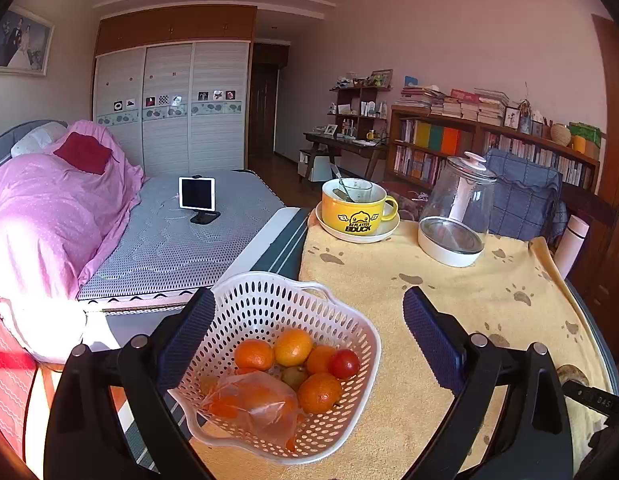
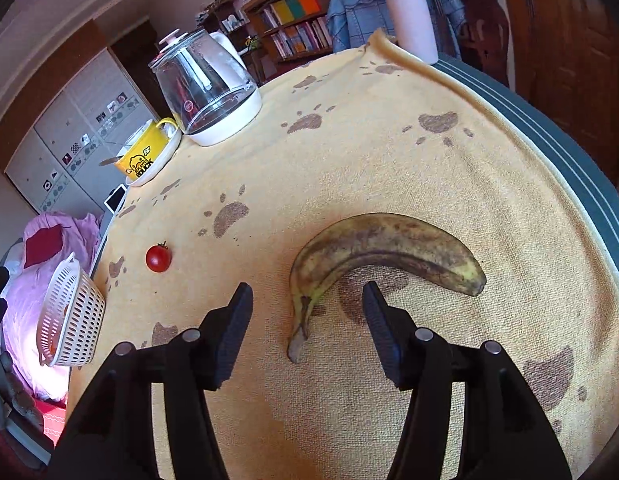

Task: Organize fruits
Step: 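Move the right tool to the spotted banana and grasp it, then grasp the red cherry tomato with the left tool while the right tool holds the banana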

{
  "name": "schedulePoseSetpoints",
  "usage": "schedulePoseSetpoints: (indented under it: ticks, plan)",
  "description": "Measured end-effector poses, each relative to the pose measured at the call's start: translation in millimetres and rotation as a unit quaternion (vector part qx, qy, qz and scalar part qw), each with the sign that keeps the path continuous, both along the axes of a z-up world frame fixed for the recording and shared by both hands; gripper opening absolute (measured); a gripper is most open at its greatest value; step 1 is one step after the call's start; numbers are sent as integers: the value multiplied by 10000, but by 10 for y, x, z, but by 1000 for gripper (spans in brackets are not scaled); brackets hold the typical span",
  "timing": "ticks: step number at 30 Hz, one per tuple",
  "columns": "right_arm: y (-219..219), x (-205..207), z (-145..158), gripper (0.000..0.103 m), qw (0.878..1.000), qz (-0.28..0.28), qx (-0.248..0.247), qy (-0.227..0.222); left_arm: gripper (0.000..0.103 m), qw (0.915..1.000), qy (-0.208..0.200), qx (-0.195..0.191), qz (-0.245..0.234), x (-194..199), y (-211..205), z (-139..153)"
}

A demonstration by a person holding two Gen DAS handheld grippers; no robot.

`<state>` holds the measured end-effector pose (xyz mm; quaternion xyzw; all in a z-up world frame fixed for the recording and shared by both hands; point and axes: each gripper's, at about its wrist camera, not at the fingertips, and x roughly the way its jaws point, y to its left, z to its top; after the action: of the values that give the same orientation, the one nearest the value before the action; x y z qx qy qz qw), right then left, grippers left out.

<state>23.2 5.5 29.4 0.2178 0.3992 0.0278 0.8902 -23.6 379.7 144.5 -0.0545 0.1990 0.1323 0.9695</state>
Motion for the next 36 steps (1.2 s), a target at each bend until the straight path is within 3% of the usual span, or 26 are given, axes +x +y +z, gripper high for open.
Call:
schedulePoseSetpoints:
  ticks: [8,10,18,20,27,31,36]
  plan:
    - [-376,74,-135,57,9965,-317,731,263,96,10000,14,24,-39,-2,-37,-7]
    - [-383,121,-129,59,9965,-310,720,293,96,10000,19,23,-41,-2,-38,-8]
    - [-333,448,-66,61,9985,-275,342,337,96,10000,24,30,-70,-8,-52,-3]
    - [-268,544,-49,66,9990,-215,190,340,96,10000,33,34,-77,-6,-60,-6]
    - [119,706,-46,66,9926,-10,-1171,309,96,9998,93,90,-132,32,-108,-42]
    - [181,664,-78,48,9842,-21,-1750,280,96,9996,166,43,-218,74,-133,-79]
    - [112,570,-83,36,9864,166,-1623,192,96,9986,279,-27,-448,141,-246,-146]
